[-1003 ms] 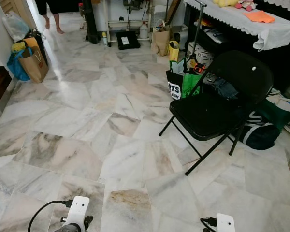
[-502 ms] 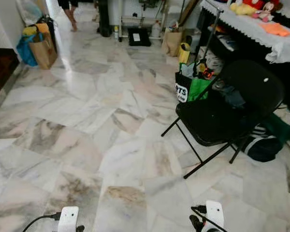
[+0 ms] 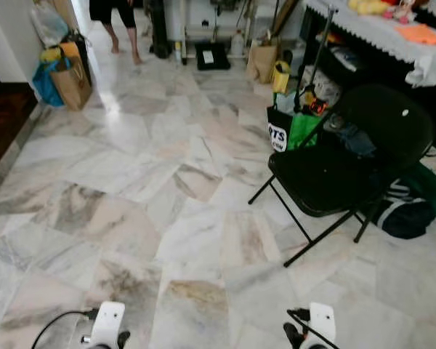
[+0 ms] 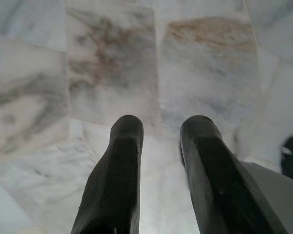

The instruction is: Setting the table

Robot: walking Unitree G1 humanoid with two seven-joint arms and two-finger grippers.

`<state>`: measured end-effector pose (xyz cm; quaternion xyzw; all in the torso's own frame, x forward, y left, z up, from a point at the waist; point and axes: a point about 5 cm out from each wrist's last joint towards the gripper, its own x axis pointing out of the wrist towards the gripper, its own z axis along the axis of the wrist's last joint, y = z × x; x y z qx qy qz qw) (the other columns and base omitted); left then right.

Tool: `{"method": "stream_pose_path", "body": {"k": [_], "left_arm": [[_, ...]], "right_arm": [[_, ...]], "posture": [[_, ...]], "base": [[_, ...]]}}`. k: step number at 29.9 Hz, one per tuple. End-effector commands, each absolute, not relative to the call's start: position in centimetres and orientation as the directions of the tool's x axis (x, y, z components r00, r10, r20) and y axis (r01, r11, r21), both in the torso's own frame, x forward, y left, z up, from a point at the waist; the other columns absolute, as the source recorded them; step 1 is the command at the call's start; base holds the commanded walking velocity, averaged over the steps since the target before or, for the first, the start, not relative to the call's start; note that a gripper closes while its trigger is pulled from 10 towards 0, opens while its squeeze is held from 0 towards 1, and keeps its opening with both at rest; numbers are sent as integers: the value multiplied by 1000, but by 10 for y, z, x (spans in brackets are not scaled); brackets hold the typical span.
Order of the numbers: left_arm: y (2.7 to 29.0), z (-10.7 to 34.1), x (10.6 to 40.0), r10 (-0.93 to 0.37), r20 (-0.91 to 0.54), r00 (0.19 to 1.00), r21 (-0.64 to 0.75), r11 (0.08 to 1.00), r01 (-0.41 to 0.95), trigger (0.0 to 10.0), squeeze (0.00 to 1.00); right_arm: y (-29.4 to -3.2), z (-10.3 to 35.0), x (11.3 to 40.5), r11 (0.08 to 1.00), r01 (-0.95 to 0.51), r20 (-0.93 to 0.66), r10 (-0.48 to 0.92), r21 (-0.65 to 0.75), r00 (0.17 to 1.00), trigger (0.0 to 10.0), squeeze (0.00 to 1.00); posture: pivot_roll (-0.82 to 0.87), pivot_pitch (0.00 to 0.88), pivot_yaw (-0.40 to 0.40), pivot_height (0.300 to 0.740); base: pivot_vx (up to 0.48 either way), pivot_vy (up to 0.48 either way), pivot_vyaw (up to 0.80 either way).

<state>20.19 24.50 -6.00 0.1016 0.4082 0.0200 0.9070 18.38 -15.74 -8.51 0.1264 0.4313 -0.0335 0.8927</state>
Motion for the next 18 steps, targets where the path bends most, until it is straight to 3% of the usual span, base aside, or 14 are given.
{"method": "stream_pose_path", "body": {"k": [1, 12, 18], "left_arm": [[244, -59, 204, 110, -738, 666, 206, 976, 68, 10000, 0], [233, -66, 197, 99, -750, 654, 190, 979, 70, 10000, 0], [230, -68, 195, 104, -755, 648, 184, 981, 57, 10000, 0]], "right_arm": [[-159, -88, 178, 961, 193, -786, 36, 196, 618, 10000, 0], [-172, -91, 168, 967, 198, -792, 8, 163, 611, 10000, 0], [-177, -88, 173, 961, 222, -783, -10, 163, 622, 10000, 0]], "posture": [[205, 0, -41, 740], [184, 0, -68, 740], [195, 0, -83, 740]], "base": [[0, 0, 0], [0, 0, 0], [0, 0, -717]]}}
